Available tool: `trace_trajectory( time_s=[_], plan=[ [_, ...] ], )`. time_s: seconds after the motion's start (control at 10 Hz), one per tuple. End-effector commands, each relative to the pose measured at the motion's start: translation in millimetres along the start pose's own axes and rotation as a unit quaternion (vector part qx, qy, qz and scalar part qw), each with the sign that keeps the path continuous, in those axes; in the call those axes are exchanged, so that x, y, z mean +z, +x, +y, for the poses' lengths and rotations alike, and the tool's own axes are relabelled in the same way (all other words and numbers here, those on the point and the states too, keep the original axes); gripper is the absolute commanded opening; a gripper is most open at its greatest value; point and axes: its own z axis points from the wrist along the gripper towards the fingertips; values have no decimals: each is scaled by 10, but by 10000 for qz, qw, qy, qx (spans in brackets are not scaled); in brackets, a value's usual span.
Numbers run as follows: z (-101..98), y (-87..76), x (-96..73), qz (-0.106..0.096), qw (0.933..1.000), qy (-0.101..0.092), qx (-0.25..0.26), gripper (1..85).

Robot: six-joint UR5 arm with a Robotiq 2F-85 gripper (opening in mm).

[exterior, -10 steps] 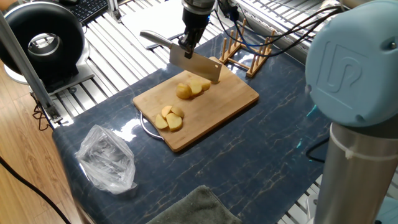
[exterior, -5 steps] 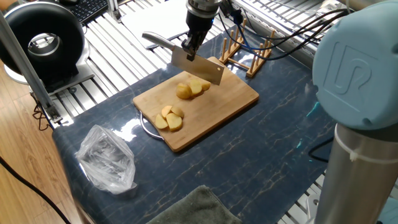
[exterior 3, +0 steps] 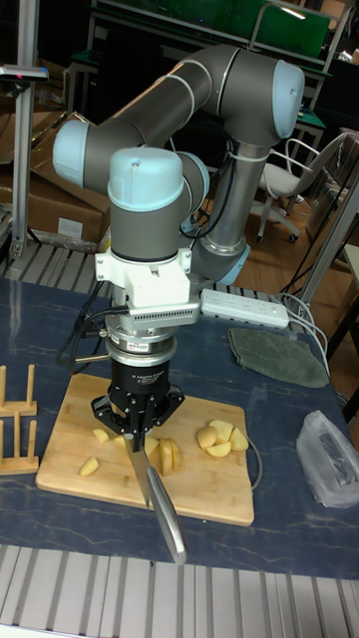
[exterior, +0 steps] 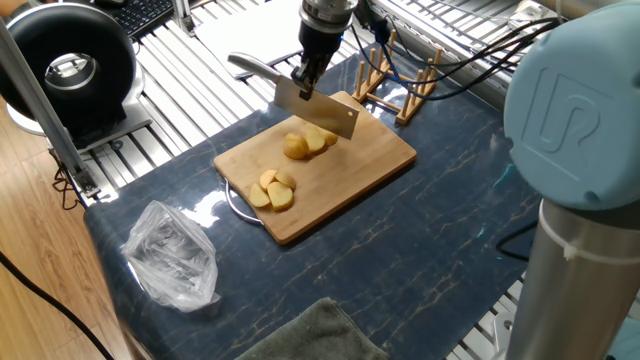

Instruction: Chop the potatoes

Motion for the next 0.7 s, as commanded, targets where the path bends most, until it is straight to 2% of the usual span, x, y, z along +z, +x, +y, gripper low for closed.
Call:
trace_trajectory(
  time_s=[0.0, 0.3, 0.6],
  plan=[
    [23, -21, 19, -71, 10000, -46, 43, 10],
    [18, -57, 62, -139, 9999, -78, 4, 10],
    [-15, -102, 83, -179, 9998, -29, -61, 10]
  ],
)
